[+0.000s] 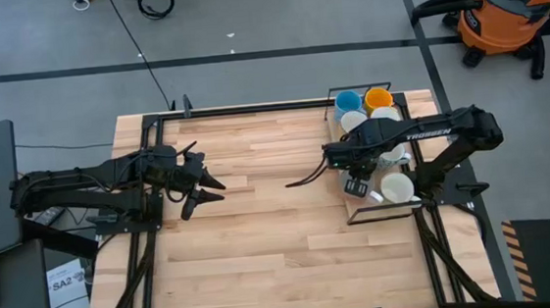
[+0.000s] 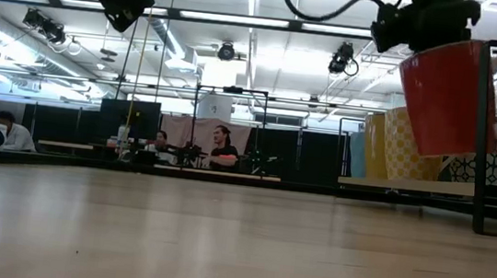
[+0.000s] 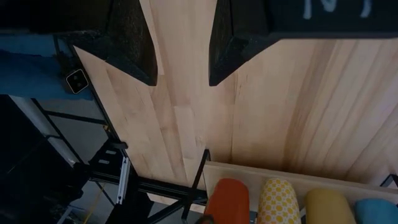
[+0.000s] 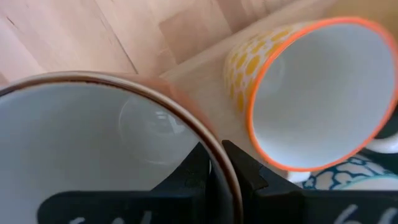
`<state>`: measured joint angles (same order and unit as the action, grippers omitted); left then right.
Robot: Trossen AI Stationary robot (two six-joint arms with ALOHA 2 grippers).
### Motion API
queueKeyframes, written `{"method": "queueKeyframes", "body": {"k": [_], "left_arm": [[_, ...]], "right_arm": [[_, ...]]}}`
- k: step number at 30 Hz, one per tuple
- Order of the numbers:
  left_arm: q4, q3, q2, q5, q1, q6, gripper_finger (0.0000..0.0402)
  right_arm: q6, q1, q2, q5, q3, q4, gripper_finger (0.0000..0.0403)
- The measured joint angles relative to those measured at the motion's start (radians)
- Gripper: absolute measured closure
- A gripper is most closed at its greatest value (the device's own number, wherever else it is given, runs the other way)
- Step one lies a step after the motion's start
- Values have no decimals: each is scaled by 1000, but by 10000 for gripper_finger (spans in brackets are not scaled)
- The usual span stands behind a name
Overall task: Place coffee mugs
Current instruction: Put the brown mug on the shelf
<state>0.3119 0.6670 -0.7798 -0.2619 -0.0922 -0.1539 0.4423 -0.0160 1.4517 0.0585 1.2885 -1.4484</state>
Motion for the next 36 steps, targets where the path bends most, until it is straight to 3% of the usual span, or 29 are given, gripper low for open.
{"method": "queueKeyframes", "body": {"k": [36], "left_arm": [[0,0,0,0,0,0,251]], "right_arm": [[8,1,1,-5,-55,37,357]]}}
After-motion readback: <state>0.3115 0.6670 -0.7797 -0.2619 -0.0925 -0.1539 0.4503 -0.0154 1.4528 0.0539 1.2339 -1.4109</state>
